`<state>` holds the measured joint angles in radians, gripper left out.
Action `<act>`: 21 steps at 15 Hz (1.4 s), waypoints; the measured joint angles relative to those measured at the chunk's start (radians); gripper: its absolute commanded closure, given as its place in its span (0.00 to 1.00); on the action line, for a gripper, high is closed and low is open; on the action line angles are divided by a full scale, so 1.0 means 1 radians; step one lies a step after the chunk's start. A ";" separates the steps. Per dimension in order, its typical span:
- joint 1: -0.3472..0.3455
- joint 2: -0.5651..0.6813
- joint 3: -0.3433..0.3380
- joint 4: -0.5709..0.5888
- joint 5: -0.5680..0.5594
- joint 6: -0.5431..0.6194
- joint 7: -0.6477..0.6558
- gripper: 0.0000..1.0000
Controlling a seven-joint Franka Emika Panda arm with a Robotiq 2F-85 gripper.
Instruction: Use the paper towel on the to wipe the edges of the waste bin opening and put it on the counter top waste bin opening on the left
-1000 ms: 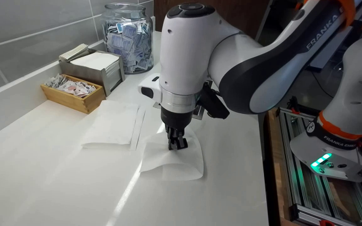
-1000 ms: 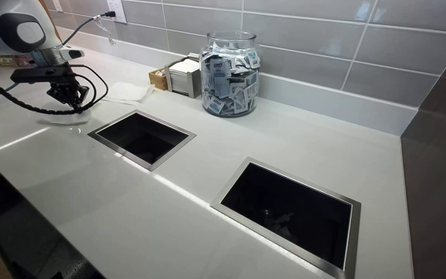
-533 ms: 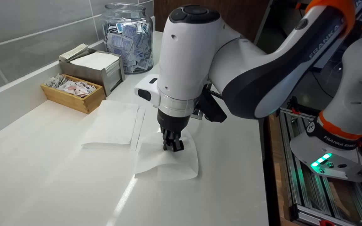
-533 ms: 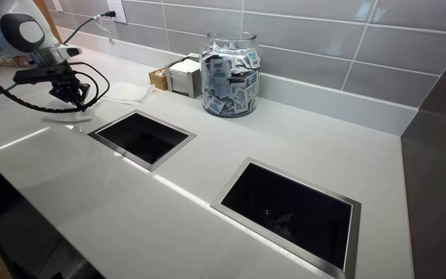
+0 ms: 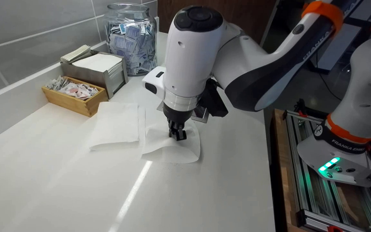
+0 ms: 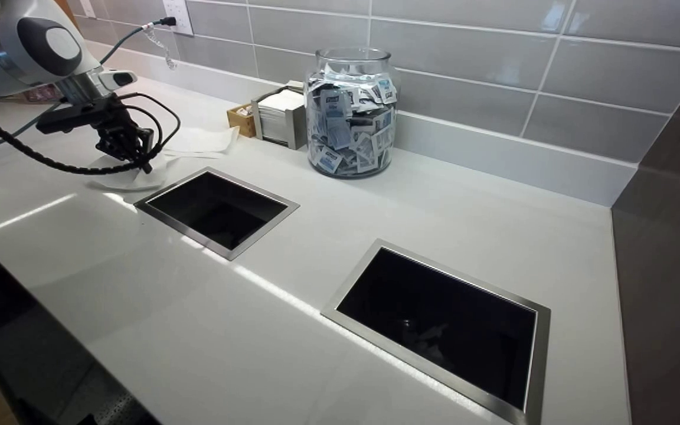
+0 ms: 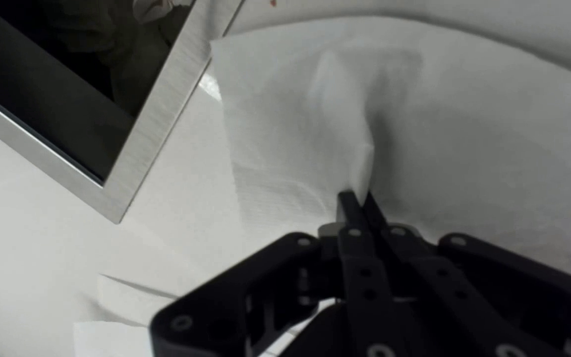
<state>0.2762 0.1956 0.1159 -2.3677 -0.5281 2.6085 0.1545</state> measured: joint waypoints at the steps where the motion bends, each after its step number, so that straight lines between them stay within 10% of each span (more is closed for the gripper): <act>1: 0.000 -0.003 0.000 -0.001 0.001 -0.020 0.000 1.00; 21: -0.098 -0.204 0.012 -0.240 0.062 -0.227 -0.005 1.00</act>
<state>0.1779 -0.0086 0.1282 -2.6074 -0.4657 2.3812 0.1497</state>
